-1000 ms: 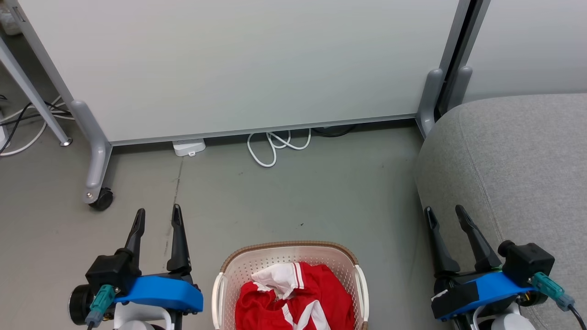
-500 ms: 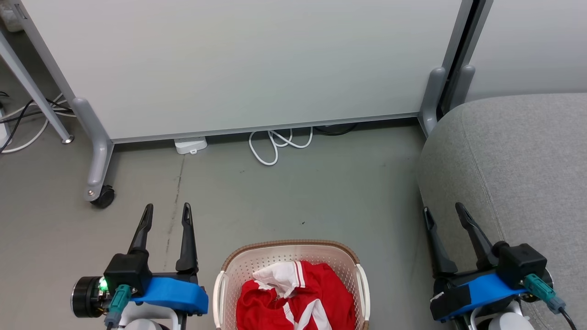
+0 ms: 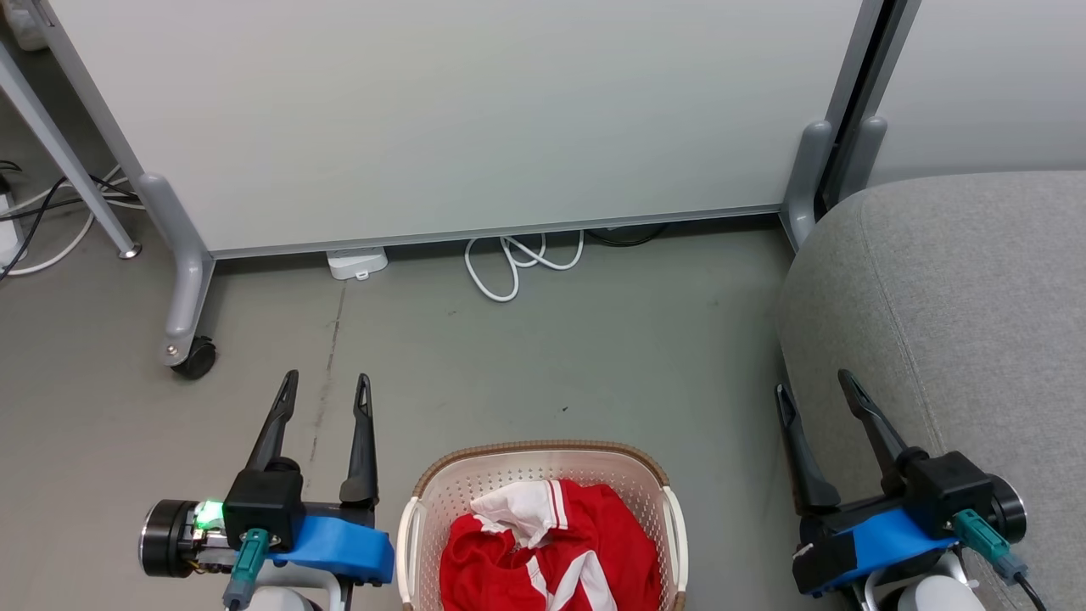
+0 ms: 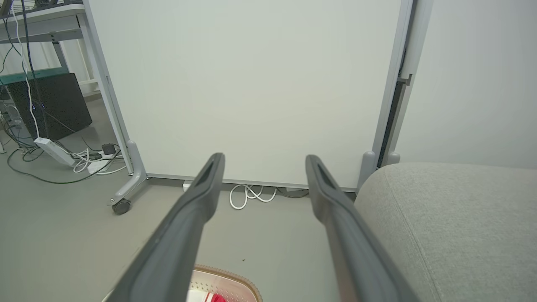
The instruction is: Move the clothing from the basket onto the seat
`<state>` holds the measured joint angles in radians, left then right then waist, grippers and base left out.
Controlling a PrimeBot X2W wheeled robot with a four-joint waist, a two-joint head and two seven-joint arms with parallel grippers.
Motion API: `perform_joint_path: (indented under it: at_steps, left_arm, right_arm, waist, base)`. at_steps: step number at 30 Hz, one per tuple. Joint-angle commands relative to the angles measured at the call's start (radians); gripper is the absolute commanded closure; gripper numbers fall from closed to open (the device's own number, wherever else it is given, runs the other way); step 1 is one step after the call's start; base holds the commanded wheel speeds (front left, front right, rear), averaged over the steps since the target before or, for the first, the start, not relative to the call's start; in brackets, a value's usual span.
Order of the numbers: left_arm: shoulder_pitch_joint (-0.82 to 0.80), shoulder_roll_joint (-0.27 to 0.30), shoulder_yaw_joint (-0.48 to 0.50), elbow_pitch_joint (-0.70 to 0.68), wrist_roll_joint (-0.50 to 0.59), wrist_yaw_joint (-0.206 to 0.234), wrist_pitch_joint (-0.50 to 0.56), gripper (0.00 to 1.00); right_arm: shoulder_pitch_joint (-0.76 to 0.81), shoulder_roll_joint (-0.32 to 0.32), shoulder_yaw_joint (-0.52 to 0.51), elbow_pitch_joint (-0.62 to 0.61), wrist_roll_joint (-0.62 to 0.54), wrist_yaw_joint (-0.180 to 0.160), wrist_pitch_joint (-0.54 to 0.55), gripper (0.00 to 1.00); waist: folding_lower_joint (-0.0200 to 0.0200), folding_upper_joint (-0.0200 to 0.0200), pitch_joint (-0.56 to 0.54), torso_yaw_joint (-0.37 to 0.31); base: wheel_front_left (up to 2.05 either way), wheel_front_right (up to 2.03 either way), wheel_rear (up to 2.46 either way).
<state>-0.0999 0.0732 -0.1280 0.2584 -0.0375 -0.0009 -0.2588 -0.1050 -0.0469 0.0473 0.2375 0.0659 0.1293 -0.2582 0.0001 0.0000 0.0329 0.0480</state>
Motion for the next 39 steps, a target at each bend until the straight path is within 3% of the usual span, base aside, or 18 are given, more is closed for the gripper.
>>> perform_joint_path:
  at_steps: [1, 17, 31, 39]
  left_arm:
    - [-0.011, 0.004, -0.002, 0.002, 0.018, -0.004, -0.009, 0.0]
    - [-0.016, -0.009, 0.014, 0.039, -0.025, -0.052, -0.007, 0.0]
    - [-0.017, -0.015, 0.023, 0.044, -0.017, -0.064, -0.007, 0.0]
    - [-0.058, -0.018, -0.011, 0.07, -0.014, -0.096, -0.007, 0.0]
  right_arm:
    - [-0.016, -0.006, 0.001, 0.002, -0.019, 0.002, -0.01, 0.0]
    - [-0.011, -0.006, -0.011, 0.02, 0.009, 0.002, -0.008, 0.0]
    - [-0.014, -0.006, -0.008, 0.023, 0.013, 0.002, -0.008, 0.0]
    - [-0.027, -0.006, -0.013, 0.013, 0.01, 0.002, -0.008, 0.0]
  waist:
    - [-0.0001, 0.0, 0.0, 0.0]
    - [-0.0001, 0.0, -0.002, 0.004]
    - [-0.0001, 0.0, 0.001, 0.002]
    - [-0.0001, 0.0, 0.024, -0.001]
  base:
    - [0.0, 0.0, 0.0]
    - [0.0, 0.0, 0.0]
    - [0.0, 0.0, 0.0]
    - [0.0, 0.0, 0.0]
